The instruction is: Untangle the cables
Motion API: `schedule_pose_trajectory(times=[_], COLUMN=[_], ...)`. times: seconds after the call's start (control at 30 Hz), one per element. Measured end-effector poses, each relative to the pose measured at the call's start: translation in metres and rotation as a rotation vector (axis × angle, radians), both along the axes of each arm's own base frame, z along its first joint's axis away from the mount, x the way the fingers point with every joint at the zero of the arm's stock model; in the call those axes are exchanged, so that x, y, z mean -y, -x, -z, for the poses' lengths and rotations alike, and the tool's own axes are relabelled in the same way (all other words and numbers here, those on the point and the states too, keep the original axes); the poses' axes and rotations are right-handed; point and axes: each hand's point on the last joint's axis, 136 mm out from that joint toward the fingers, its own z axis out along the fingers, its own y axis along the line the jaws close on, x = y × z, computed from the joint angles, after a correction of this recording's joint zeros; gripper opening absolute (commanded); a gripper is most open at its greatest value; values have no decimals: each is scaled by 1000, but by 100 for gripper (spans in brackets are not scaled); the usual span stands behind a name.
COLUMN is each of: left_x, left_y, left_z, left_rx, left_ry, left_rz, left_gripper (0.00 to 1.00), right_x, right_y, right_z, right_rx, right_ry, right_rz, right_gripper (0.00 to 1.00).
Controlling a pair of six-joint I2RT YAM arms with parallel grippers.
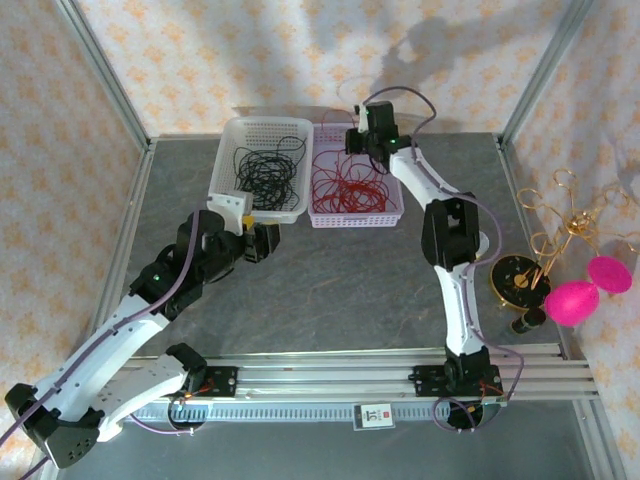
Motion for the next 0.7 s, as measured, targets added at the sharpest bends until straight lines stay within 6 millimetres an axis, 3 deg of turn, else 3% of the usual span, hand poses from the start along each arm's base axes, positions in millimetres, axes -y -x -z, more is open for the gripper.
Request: schedule_pose_trajectory(times=[0.17,0.33,0.5,0.57,0.7], left_x=[1,1,2,2,4], left_y=[-1,-1,-2,-3,-5], left_z=[16,28,31,31,38], left_rx=[-21,-35,-33,-26,-24], left_ry=[3,-2,4,8,14], left_rz=[-4,-5,-7,-7,-8], left_gripper=[66,67,67,67,67], right_x=[9,19,29,37,62], right_y=[-3,-9,1,20,76], right_z=[45,46,13,-12,-90], right_rx=[-61,-52,-7,20,161], right_ry=[41,65,70,68,35], right_rz=[32,59,88,99,141], right_gripper=[38,42,42,42,42])
